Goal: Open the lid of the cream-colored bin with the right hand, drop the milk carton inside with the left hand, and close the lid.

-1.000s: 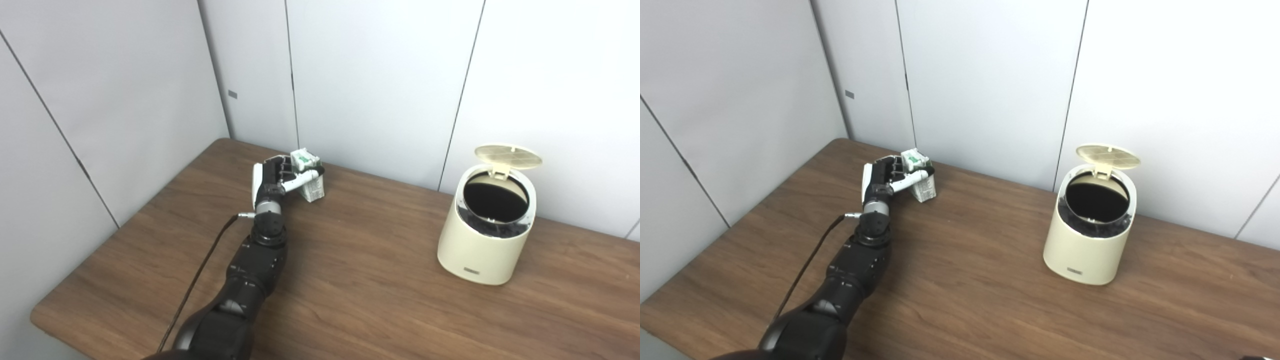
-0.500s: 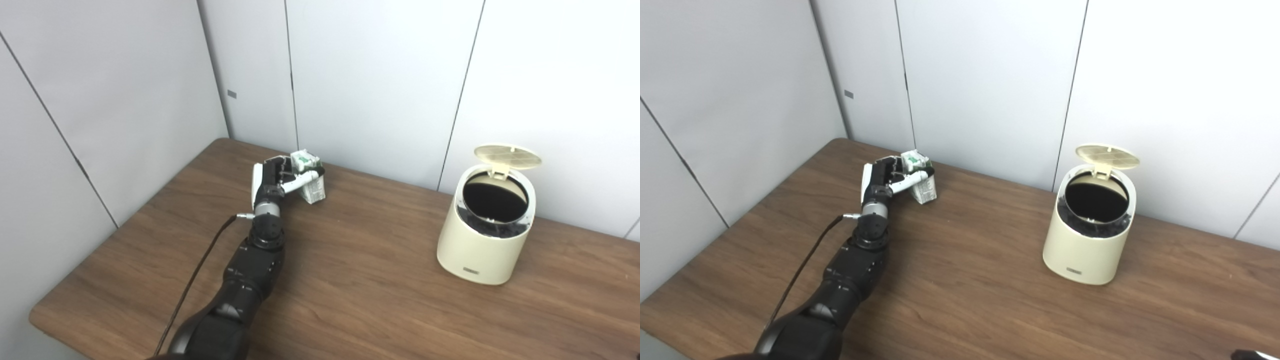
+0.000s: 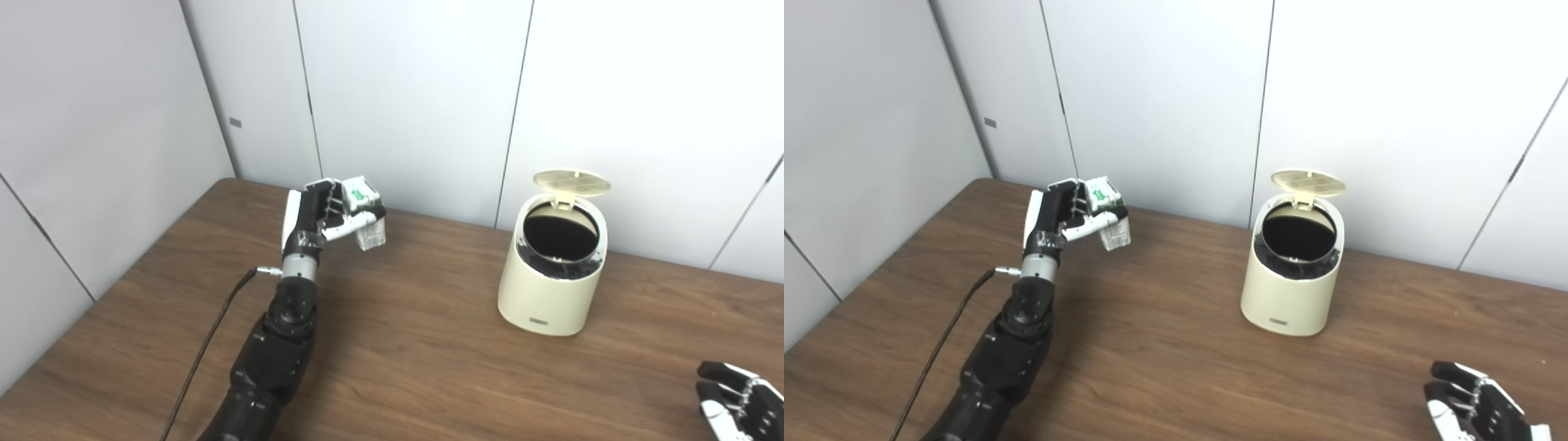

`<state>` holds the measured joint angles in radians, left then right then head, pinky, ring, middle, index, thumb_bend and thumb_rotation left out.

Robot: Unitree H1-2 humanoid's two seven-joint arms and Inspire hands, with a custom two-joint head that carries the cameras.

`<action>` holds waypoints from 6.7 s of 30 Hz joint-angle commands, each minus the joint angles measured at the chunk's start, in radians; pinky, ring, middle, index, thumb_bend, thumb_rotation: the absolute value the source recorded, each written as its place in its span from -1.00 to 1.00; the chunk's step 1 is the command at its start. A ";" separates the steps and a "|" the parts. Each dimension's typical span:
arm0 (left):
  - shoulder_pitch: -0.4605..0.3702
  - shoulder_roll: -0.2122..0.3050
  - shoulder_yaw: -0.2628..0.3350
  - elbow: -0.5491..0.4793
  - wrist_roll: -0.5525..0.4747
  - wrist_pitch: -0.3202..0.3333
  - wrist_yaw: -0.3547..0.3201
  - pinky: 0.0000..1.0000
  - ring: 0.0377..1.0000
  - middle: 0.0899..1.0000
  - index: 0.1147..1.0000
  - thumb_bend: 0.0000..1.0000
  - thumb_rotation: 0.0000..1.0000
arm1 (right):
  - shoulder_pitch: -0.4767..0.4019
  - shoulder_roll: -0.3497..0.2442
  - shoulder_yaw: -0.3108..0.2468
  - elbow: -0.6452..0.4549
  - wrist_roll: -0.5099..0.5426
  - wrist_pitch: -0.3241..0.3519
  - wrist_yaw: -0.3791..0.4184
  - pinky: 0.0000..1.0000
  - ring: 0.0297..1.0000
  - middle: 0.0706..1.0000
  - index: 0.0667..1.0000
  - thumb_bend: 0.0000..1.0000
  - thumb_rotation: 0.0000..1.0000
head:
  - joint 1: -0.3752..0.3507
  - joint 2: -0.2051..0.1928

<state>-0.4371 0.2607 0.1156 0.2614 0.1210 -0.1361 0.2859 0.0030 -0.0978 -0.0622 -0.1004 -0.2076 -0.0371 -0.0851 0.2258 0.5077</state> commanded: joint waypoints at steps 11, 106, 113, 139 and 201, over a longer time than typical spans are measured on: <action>-0.007 -0.108 0.007 -0.281 -0.097 -0.136 -0.081 -0.31 -0.16 -0.14 -0.16 0.01 -1.00 | -0.085 0.063 0.050 0.033 -0.119 0.015 -0.083 0.16 0.31 0.35 0.31 -0.49 -1.00 | -0.095 -0.001; -0.498 0.070 -1.034 0.279 0.556 -0.334 0.809 -0.25 -0.15 -0.16 -0.14 0.01 -1.00 | -0.016 0.126 0.132 0.018 -0.208 0.009 -0.156 0.10 0.28 0.32 0.32 -0.46 -0.91 | -0.249 -0.037; -0.517 0.061 -1.058 0.347 0.522 -0.334 0.811 -0.27 -0.14 -0.18 -0.15 0.01 -1.00 | -0.007 0.133 0.135 0.002 -0.219 0.023 -0.156 0.10 0.27 0.31 0.31 -0.45 -0.85 | -0.258 -0.041; -0.568 0.046 -1.133 0.484 0.403 -0.334 0.856 -0.29 -0.15 -0.16 -0.15 0.01 -1.00 | 0.010 0.149 0.144 -0.022 -0.251 0.051 -0.153 0.12 0.28 0.31 0.31 -0.45 -0.82 | -0.291 -0.035; -0.608 0.061 -1.177 0.563 0.325 -0.334 0.796 -0.23 -0.15 -0.13 -0.16 0.05 -1.00 | -0.016 0.169 0.185 0.024 -0.272 0.009 -0.209 0.05 0.23 0.27 0.27 -0.42 -0.84 | -0.330 -0.020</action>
<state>-0.9945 0.3087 -1.0820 0.8495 0.4626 -0.4723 1.0594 -0.0050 0.0589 0.1071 -0.0902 -0.4748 0.0165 -0.2869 -0.1028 0.4863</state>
